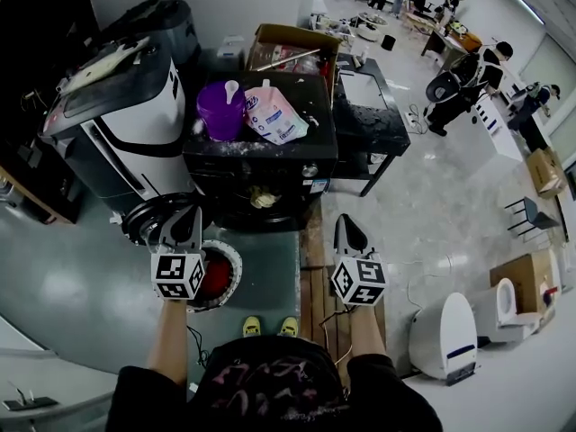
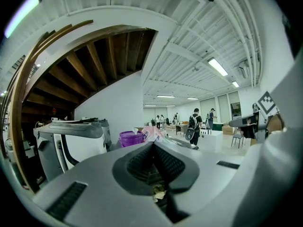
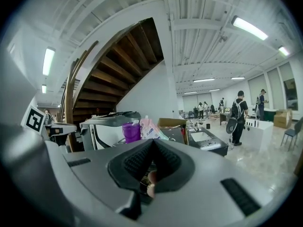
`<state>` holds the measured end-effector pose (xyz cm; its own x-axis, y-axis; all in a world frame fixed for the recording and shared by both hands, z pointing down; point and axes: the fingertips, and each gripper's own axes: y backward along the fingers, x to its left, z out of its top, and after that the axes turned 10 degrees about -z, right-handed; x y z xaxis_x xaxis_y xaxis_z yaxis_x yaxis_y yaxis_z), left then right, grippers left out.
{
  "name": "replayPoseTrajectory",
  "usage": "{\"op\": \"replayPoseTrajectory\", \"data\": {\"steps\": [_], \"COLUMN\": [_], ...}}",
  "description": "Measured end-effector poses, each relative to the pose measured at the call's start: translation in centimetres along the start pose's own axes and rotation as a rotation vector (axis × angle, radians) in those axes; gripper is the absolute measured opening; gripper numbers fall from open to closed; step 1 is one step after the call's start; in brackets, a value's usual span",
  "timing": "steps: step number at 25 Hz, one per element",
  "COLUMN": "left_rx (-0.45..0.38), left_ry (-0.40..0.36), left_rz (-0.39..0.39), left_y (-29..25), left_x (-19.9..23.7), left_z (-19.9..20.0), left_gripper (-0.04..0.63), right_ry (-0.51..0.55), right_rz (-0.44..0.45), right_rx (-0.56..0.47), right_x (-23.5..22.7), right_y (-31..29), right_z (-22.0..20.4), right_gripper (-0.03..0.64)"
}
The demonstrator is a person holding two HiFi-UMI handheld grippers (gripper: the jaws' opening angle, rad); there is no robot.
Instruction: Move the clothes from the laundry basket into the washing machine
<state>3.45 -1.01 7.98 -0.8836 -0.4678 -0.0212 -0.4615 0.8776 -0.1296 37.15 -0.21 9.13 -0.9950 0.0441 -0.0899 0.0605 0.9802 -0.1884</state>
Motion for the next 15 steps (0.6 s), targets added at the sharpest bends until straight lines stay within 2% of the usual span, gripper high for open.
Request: {"op": "replayPoseTrajectory", "data": {"steps": [15], "left_rx": [-0.008], "left_ry": [-0.001], "left_rz": [0.029], "left_y": [0.9], "left_x": [1.0], "left_z": [0.6], "left_gripper": [0.009], "right_ry": [0.012], "right_rz": [0.008], "right_rx": [-0.019], "right_x": [0.3], "right_y": [-0.2], "right_z": [1.2], "right_gripper": [0.003]}}
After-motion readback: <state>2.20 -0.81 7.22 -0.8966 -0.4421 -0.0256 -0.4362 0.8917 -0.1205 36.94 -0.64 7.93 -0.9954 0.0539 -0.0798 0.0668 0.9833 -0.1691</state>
